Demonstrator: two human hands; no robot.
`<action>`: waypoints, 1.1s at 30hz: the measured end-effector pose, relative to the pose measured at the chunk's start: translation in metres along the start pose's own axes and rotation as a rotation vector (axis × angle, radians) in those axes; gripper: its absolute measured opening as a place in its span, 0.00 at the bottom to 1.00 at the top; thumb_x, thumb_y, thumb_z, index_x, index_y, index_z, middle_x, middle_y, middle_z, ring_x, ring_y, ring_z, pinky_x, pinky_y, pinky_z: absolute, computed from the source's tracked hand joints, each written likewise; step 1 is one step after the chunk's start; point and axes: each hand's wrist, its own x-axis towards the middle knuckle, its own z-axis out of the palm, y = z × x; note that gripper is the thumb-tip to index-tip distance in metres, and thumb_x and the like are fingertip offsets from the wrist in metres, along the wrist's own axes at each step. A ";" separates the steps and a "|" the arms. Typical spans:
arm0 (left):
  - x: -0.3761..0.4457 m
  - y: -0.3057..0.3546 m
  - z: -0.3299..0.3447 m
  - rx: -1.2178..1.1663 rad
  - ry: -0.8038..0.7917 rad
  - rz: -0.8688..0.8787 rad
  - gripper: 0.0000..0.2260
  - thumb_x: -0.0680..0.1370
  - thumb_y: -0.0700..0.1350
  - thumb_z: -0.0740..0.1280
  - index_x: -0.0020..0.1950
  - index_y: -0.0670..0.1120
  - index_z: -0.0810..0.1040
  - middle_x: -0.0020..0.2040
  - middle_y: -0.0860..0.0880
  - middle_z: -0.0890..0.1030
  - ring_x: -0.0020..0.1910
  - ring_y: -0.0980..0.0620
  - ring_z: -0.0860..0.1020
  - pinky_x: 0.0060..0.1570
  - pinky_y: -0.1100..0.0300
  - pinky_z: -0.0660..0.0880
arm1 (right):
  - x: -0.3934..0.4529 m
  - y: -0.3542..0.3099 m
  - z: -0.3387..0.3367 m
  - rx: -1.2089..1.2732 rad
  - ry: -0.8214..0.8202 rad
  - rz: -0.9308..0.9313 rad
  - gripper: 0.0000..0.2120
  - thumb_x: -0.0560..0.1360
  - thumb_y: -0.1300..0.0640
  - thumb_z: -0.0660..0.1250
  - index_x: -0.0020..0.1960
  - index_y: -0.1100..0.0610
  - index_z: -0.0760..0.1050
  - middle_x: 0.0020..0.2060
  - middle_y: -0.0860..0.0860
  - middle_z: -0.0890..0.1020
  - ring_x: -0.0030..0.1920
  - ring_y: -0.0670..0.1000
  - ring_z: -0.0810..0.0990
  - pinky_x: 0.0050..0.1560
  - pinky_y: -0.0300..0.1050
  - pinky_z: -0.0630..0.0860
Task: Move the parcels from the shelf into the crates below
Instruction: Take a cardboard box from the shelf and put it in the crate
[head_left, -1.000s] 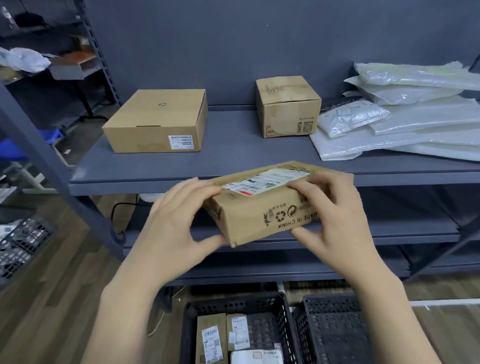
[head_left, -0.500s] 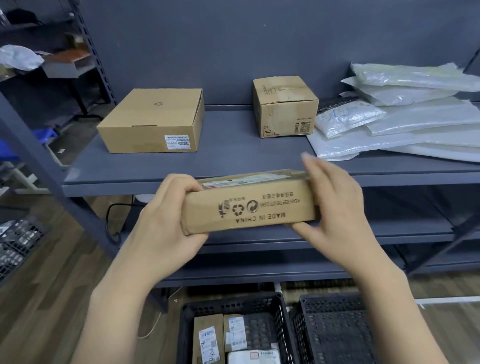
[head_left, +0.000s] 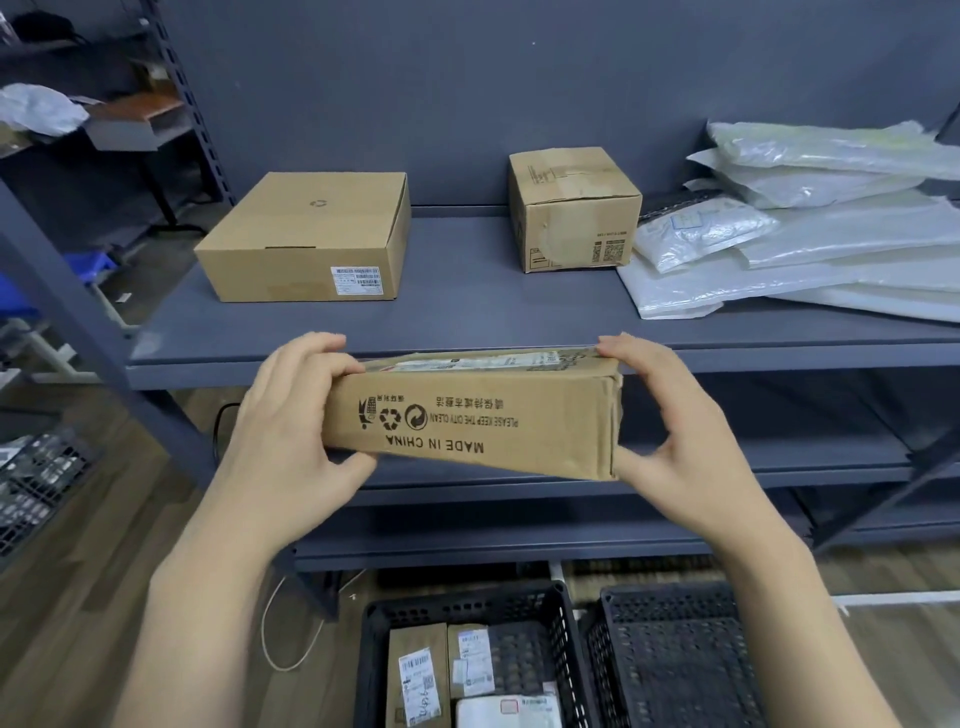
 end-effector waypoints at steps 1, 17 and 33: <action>0.001 0.001 0.001 0.039 -0.006 0.010 0.28 0.65 0.43 0.75 0.62 0.50 0.69 0.66 0.52 0.67 0.67 0.52 0.64 0.64 0.51 0.64 | 0.001 -0.003 0.001 -0.020 0.014 -0.030 0.31 0.65 0.62 0.71 0.65 0.48 0.67 0.61 0.40 0.72 0.66 0.42 0.69 0.65 0.31 0.62; 0.006 0.064 0.005 -0.047 0.027 0.235 0.28 0.70 0.45 0.69 0.67 0.49 0.64 0.68 0.49 0.68 0.66 0.50 0.70 0.62 0.61 0.67 | 0.005 -0.040 0.019 -0.584 0.285 -0.199 0.34 0.59 0.54 0.73 0.64 0.43 0.69 0.56 0.49 0.69 0.57 0.51 0.66 0.55 0.46 0.53; 0.002 0.040 -0.006 -0.134 0.046 0.215 0.33 0.65 0.32 0.75 0.63 0.48 0.64 0.70 0.50 0.64 0.67 0.67 0.62 0.62 0.78 0.59 | 0.003 -0.030 0.002 -0.322 0.194 -0.247 0.28 0.68 0.60 0.74 0.64 0.58 0.67 0.61 0.58 0.73 0.63 0.53 0.70 0.67 0.38 0.63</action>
